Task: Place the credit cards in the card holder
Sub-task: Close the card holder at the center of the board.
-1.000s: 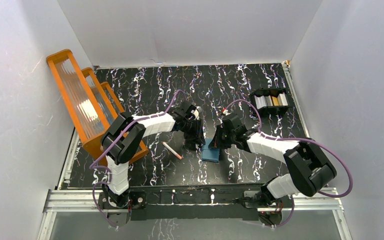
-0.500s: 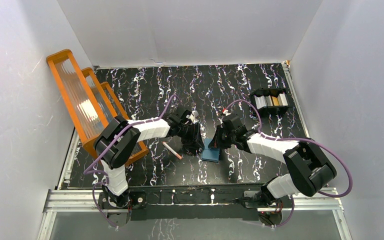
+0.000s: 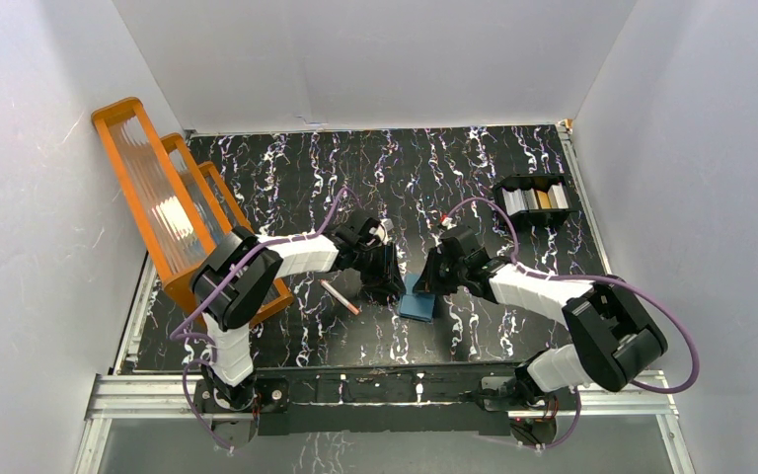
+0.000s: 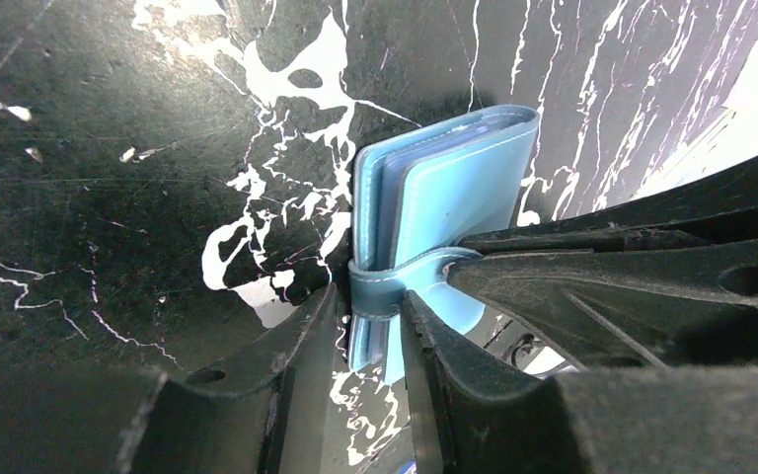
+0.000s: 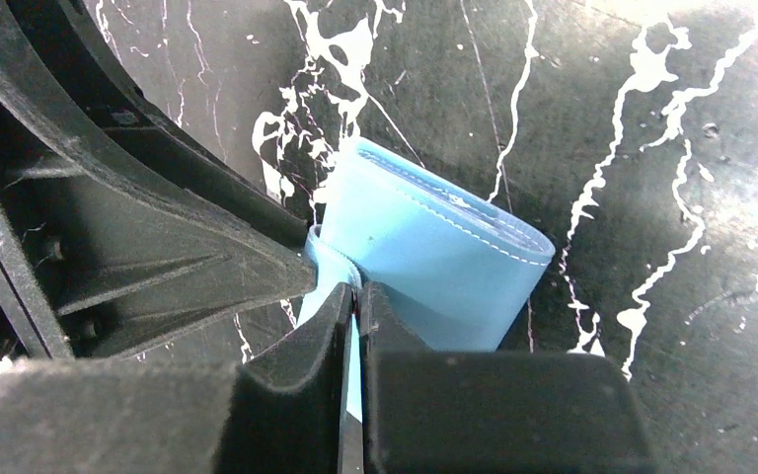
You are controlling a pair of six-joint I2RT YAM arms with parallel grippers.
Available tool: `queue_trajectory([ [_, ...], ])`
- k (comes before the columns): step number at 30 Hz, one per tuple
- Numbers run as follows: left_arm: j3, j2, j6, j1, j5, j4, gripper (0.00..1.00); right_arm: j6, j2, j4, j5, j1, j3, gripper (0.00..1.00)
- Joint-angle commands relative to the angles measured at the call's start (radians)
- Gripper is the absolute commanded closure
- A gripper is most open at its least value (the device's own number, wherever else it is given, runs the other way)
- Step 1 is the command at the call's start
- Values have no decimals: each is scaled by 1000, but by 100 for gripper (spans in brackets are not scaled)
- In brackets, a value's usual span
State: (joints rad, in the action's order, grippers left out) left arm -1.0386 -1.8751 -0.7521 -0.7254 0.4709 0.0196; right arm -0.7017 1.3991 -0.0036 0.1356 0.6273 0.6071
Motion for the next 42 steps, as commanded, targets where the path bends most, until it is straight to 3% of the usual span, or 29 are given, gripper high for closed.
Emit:
queue_trajectory([
  [1,-22,-5,28,-7,-55,91,70,2,-46,-81,-27,-8,26,87],
  [8,-24,-8,33,-9,-57,98,71,-3,-52,-78,-19,-9,24,91],
  [11,-26,-10,33,-11,-57,100,71,-7,-51,-83,-14,-8,28,82],
  [25,-34,-16,34,-12,-56,107,71,-14,-80,-101,-26,-8,38,80],
  [31,-32,-20,33,-14,-55,108,71,-17,-85,-109,-27,-9,42,72],
  [39,-40,-20,36,-15,-55,116,72,-12,-96,-105,-45,-8,36,100],
  [42,-44,-16,36,-15,-57,121,72,-11,-93,-105,-48,-8,30,100],
])
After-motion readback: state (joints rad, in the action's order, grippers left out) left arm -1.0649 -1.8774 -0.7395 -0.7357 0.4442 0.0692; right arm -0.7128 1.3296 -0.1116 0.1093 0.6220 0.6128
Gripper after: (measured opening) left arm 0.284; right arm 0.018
